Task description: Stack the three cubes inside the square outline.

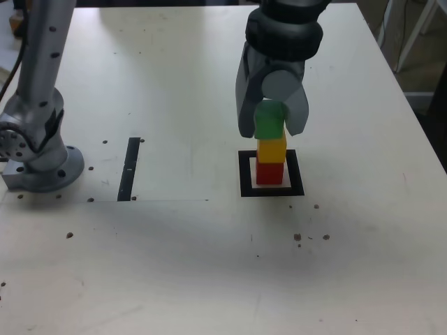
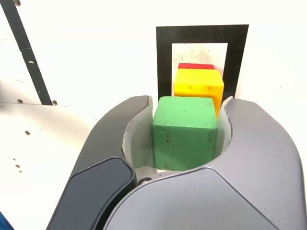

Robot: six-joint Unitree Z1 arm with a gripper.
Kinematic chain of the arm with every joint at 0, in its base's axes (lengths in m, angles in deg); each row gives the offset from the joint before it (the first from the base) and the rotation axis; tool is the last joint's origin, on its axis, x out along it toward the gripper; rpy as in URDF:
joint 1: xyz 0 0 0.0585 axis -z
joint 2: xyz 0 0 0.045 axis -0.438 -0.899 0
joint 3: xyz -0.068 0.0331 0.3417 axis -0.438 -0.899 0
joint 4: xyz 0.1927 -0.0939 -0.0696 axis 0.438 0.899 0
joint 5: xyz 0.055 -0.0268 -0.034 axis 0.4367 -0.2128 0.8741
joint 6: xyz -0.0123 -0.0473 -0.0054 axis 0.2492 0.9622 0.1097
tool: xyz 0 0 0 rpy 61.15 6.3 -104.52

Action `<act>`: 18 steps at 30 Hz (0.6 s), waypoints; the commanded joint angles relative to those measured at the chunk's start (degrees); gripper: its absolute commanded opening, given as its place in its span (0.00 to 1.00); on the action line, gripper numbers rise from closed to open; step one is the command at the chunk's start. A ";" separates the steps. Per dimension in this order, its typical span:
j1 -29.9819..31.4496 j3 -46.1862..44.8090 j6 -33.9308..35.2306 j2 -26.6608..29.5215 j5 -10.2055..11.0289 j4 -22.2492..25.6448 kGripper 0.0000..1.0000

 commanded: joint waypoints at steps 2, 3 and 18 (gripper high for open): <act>-0.17 -0.17 -0.12 -0.23 0.13 -0.41 0.36; -0.20 -0.22 -0.13 -0.19 0.20 -0.46 0.37; -0.36 -1.90 -0.17 0.40 -0.02 -1.34 0.76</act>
